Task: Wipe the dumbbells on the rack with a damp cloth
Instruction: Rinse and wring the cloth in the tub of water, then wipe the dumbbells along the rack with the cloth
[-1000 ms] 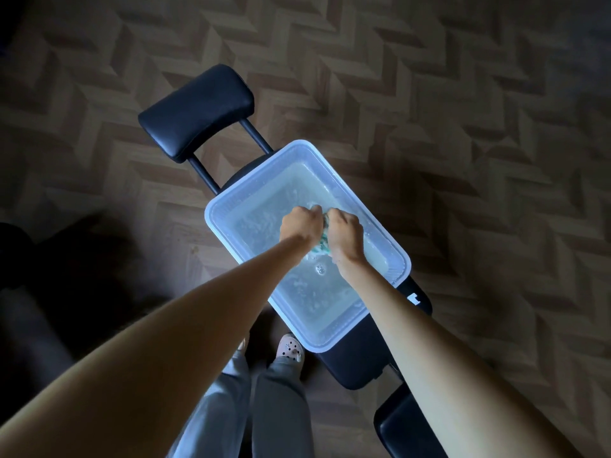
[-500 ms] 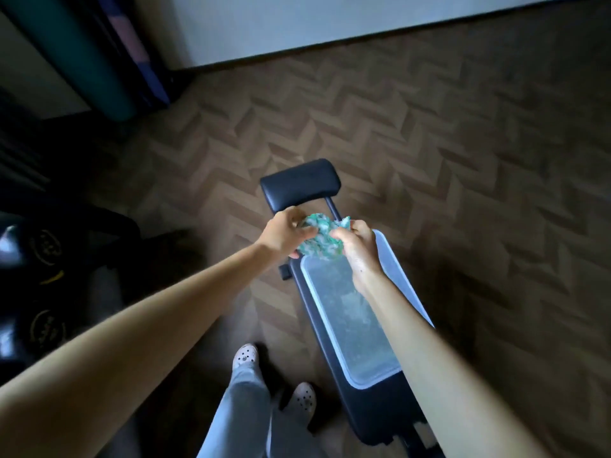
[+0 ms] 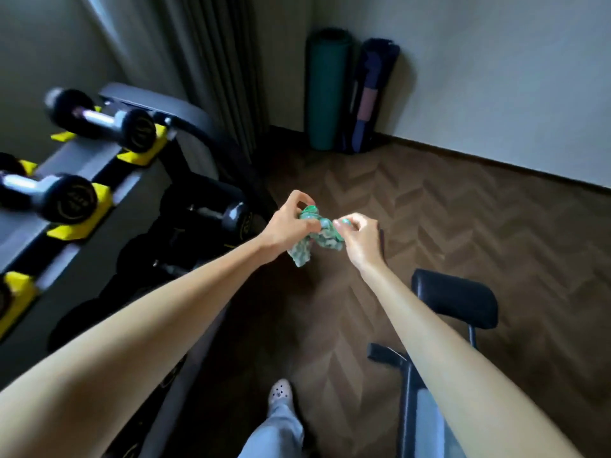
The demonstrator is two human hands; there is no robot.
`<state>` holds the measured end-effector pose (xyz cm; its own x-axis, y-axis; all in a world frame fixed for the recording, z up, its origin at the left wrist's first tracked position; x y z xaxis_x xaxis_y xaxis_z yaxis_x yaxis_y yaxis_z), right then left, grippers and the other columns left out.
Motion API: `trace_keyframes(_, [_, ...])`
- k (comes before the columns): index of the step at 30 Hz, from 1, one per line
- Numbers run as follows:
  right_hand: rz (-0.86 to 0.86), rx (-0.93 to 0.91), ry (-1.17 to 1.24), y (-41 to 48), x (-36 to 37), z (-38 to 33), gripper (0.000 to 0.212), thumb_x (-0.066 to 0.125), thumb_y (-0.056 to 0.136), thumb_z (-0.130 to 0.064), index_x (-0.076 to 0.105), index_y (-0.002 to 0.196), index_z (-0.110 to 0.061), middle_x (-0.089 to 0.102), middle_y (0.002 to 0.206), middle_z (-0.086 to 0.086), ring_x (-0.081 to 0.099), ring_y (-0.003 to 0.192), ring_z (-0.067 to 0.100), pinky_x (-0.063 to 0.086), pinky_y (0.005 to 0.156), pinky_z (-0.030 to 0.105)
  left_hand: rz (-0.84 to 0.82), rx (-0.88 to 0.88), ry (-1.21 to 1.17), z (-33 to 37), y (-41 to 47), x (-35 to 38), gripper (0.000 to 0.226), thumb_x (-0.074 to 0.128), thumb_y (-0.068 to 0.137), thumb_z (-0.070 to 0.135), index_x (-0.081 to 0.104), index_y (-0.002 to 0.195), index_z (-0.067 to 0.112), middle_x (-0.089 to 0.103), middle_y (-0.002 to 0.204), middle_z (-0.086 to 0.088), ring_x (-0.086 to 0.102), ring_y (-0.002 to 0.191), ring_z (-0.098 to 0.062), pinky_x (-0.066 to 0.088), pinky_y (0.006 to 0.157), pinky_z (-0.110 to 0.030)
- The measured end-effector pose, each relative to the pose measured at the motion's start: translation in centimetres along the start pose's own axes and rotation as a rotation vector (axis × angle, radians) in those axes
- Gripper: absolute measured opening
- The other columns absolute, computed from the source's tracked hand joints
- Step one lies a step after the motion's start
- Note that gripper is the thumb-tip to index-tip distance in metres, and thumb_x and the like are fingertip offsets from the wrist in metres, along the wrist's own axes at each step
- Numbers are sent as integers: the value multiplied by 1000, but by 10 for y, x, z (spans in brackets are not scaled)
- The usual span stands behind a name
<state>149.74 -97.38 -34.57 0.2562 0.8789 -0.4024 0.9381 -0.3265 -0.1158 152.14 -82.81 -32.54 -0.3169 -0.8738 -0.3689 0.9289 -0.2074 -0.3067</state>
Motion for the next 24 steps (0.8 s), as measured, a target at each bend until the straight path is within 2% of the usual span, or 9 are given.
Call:
trace_keyframes(3, [-148,-52,5,20,54,-35,13,61,86,-4,67,89,7,60,80,9,57,68,3,45,66,17,-11,-50,26,-20,16,-57,22,60,82,17,63,102,26,61,97,-1,56,94,-16,45,85,-28])
trace_keyframes(6, [-364,-69,3,30,109,-58,12,60,86,2,67,93,8,61,83,9,56,58,-5,40,59,5,200,-142,79,-53,23,-117,10,56,85,20,66,88,18,62,88,0,55,84,-14,41,64,-18])
trace_keyframes(8, [-532,-60,-68,37,142,-67,16,62,83,3,67,97,6,61,86,8,56,67,2,42,63,7,287,-212,106,-76,25,-146,12,55,85,21,65,91,15,61,89,-2,54,84,-16,39,60,-21])
trace_keyframes(10, [-627,-78,-183,49,169,-74,24,64,79,2,67,103,-1,64,93,10,60,83,15,48,79,19,309,-260,141,-93,29,-165,12,56,85,21,63,93,15,60,92,-4,55,86,-18,40,61,-24])
trace_keyframes(13, [-610,-107,-297,76,198,-85,36,60,79,2,64,114,-8,65,96,10,59,96,21,46,92,32,330,-265,177,-104,41,-185,11,60,84,24,58,91,15,58,91,-3,52,82,-16,38,59,-20])
trace_keyframes(17, [-604,-3,-118,123,233,-100,25,56,83,4,66,103,-9,64,93,7,58,84,14,47,67,17,302,-311,170,-112,69,-204,39,73,76,32,36,72,19,43,77,4,35,64,-10,27,53,-21])
trace_keyframes(19, [-655,54,-4,145,250,-105,26,50,85,6,65,98,-12,62,96,7,58,81,13,46,65,17,263,-354,97,-114,82,-211,48,75,73,38,32,69,20,38,70,5,31,62,-11,25,54,-22])
trace_keyframes(22, [-782,70,8,186,280,-109,37,40,84,9,60,100,-18,58,102,13,58,85,20,49,70,30,370,-423,-38,-117,108,-225,37,73,75,42,45,82,19,44,78,9,41,68,-7,31,56,-20])
trace_keyframes(24, [-880,-7,-65,206,294,-113,40,38,83,9,59,103,-19,57,100,11,56,80,17,47,65,23,425,-475,-65,-117,121,-232,35,72,77,41,54,96,18,49,87,9,48,78,-6,37,59,-18])
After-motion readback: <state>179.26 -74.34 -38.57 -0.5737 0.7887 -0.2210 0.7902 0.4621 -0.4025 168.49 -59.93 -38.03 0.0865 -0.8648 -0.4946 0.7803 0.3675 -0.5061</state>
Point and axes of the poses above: each hand's wrist, its own y-axis towards the middle knuckle, its own x-axis out of the palm, z = x × y, the point moved 6 cm from there along y, towards the middle knuckle
